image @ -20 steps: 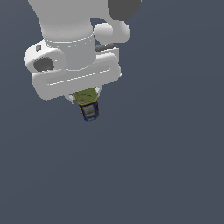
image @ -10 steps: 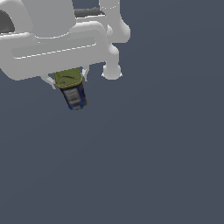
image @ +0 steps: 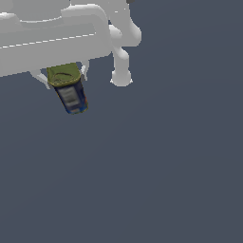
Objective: Pick up the object and move it to a goal position.
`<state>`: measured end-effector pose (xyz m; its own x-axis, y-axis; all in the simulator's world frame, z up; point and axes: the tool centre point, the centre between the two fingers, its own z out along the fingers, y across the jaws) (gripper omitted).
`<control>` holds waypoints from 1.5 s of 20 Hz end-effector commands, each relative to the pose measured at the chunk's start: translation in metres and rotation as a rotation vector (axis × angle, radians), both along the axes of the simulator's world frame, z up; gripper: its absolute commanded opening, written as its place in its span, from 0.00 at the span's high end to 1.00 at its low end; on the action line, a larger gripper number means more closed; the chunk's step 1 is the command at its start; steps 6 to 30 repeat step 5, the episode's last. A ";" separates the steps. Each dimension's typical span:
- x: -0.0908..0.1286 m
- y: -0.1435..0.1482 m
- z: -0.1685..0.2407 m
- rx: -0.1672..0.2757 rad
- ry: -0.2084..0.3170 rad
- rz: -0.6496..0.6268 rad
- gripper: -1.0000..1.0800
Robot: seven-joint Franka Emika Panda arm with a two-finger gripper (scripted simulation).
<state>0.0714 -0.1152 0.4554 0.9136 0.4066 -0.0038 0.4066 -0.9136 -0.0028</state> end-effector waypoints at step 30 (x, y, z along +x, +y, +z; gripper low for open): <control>0.001 -0.002 0.007 -0.001 -0.005 0.000 1.00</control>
